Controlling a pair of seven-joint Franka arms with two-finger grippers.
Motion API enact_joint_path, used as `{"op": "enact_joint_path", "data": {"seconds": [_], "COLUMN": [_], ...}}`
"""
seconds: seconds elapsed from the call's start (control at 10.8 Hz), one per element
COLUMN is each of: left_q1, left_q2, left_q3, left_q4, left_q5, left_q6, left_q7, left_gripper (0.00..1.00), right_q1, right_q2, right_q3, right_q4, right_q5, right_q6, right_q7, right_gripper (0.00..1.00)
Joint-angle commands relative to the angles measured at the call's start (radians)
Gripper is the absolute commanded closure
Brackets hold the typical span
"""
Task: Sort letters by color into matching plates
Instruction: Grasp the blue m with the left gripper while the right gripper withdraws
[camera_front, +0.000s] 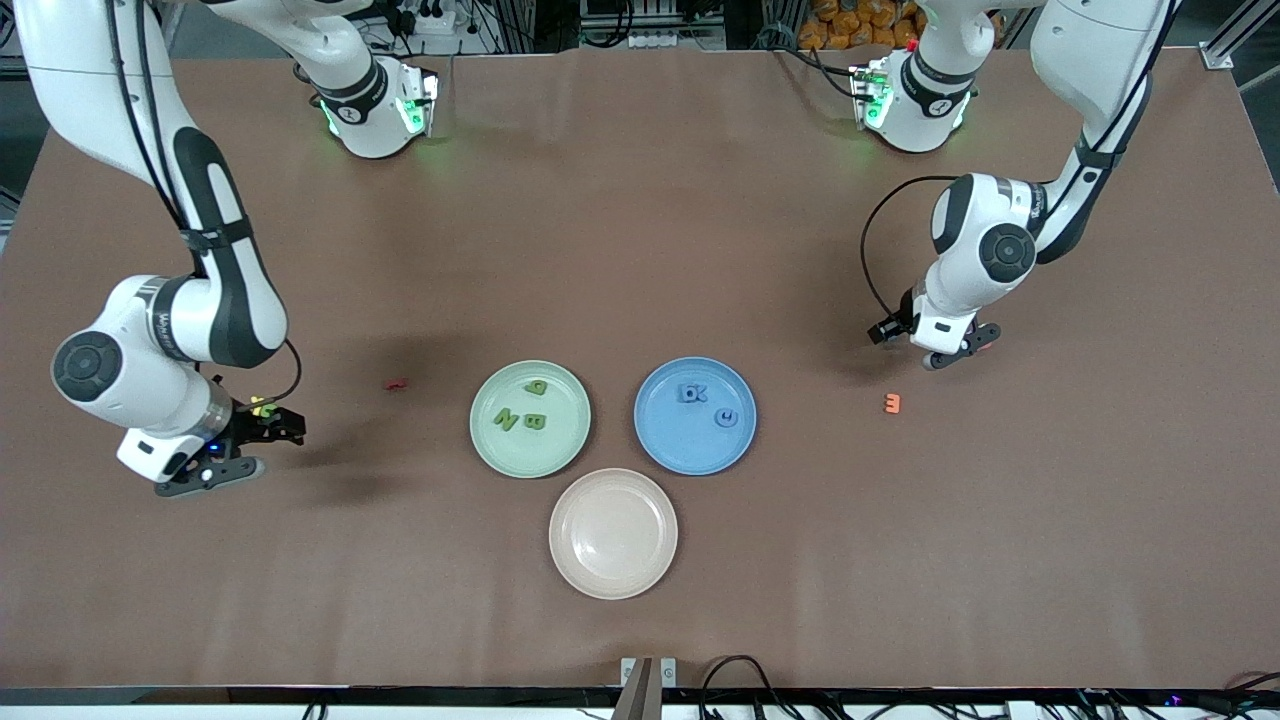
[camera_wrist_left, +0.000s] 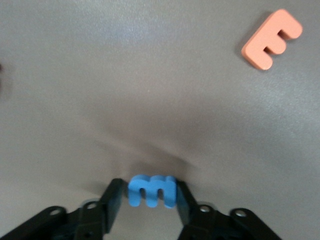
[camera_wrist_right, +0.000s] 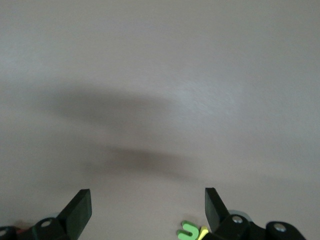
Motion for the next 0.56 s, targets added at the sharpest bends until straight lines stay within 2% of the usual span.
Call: {"op": "enact_joint_path", "data": {"seconds": [0.0, 0.46], "left_q1": [0.011, 0.008], "left_q2": [0.016, -0.023], "left_q3": [0.004, 0.003], "left_q4": [0.012, 0.041], "left_q5": [0.026, 0.028], "left_q6": [0.009, -0.011], "left_q7": [-0.024, -0.037], "left_gripper": [1.0, 1.0], "right_q1": [-0.024, -0.031], "right_q2": [-0.038, -0.035], "right_q3": [0.009, -0.002], "right_q4": [-0.004, -0.002], "right_q5": [0.067, 0.072], "right_q6": [-0.053, -0.067], "right_q7": [0.244, 0.707], "right_gripper": [0.0, 0.0]}}
